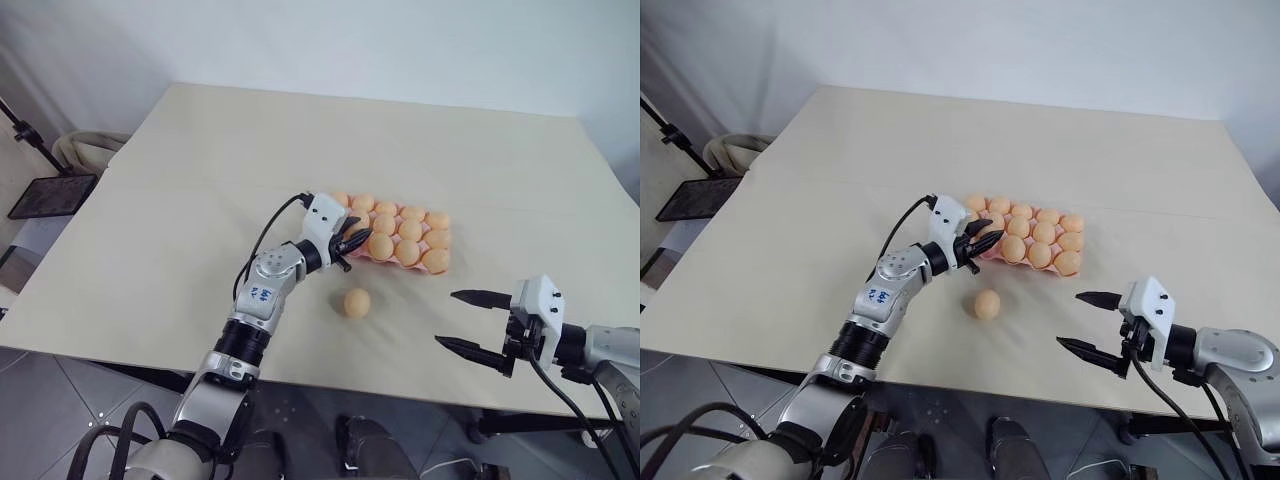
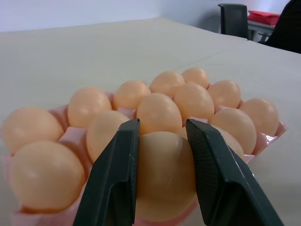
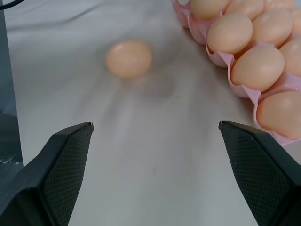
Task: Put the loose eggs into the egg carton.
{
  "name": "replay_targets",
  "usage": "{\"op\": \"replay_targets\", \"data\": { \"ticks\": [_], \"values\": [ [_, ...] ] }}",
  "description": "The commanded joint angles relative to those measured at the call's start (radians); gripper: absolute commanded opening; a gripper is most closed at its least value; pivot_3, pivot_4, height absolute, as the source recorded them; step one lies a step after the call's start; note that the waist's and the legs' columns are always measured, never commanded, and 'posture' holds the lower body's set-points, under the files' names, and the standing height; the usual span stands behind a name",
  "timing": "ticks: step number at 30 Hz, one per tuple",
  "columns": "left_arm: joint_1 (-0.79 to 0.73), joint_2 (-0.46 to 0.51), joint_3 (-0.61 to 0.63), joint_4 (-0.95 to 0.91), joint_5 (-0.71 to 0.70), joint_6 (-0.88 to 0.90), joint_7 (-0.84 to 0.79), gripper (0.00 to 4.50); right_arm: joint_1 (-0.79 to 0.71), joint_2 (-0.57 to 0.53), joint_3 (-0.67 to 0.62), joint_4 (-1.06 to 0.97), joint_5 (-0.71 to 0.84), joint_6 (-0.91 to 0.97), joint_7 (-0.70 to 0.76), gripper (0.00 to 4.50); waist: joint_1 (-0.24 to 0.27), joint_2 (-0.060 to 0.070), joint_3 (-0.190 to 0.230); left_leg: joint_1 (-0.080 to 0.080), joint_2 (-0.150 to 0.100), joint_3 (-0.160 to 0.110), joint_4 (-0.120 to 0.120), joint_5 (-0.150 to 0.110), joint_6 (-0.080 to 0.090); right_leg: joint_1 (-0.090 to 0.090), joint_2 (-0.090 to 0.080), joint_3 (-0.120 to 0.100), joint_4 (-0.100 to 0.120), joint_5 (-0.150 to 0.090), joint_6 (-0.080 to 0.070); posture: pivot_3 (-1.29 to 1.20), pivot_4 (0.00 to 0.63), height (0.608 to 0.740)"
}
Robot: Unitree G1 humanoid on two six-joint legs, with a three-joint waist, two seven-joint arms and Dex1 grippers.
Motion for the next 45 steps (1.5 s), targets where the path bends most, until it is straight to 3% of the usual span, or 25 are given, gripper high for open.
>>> {"op": "replay_targets", "data": {
  "ticks": [1,12,20,26,31,38,43,45],
  "values": [
    [-0.031,-0.007,0.001,0.018,0.012,-0.023,0.011,1.44,0.008,-0.003,-0.043,-0.038,0.011,0.002,-0.008,4.50,-0.001,0.000,0.000,0.000,0.000,0.000,0.000,0.000,0.000,0.000,0.000,0.000,0.000,0.000,0.000,0.00,0.150,0.740],
    [-0.011,-0.003,-0.005,-0.026,0.017,-0.034,0.016,4.49,0.004,-0.004,-0.039,-0.031,0.011,0.000,-0.012,4.50,0.000,0.000,0.000,0.000,0.000,0.000,0.000,0.000,0.000,0.000,0.000,0.000,0.000,0.000,0.000,0.00,0.150,0.740],
    [0.099,0.058,0.006,-0.307,-0.045,0.099,-0.037,4.49,0.012,-0.002,-0.044,-0.039,0.013,-0.001,-0.014,4.50,-0.001,0.000,0.000,0.000,0.001,0.000,-0.001,0.000,0.000,0.000,0.000,0.000,0.000,0.000,0.000,0.00,0.150,0.740],
    [0.304,0.211,-0.004,-0.643,-0.153,0.308,-0.147,4.49,0.034,-0.001,-0.059,-0.051,0.025,-0.003,-0.006,4.50,-0.002,0.001,0.000,0.002,0.002,0.000,0.000,0.001,-0.003,0.000,0.000,0.000,0.004,-0.001,-0.002,0.00,0.150,0.740],
    [0.398,0.295,0.003,-0.767,-0.184,0.387,-0.158,4.49,0.033,-0.002,-0.087,-0.048,0.059,-0.009,0.035,4.50,0.000,0.001,0.000,0.004,0.001,-0.001,0.000,0.003,-0.004,0.002,-0.001,0.000,0.005,-0.001,-0.002,0.00,0.150,0.740],
    [0.613,0.401,0.131,-0.962,-0.264,0.432,-0.172,4.49,0.060,-0.029,-0.154,-0.019,0.061,-0.011,0.080,4.50,-0.011,0.001,0.000,0.005,0.001,-0.001,-0.001,0.004,-0.004,0.003,-0.001,0.000,0.003,-0.004,-0.007,0.00,0.150,0.740],
    [0.731,0.505,0.184,-0.991,-0.331,0.400,-0.277,4.49,0.045,-0.024,-0.135,-0.011,0.058,-0.008,0.085,4.50,-0.012,0.001,0.000,0.006,0.002,-0.002,-0.002,0.003,-0.005,0.003,0.000,-0.001,0.004,-0.007,-0.013,0.00,0.150,0.740],
    [0.746,0.521,0.180,-0.969,-0.303,0.301,-0.307,4.49,0.023,-0.023,-0.116,-0.004,0.054,-0.006,0.084,4.50,-0.010,0.001,0.000,0.005,0.002,-0.002,-0.002,0.001,-0.009,0.003,-0.001,0.000,0.004,-0.012,-0.021,0.00,0.150,0.740]
  ]
}}
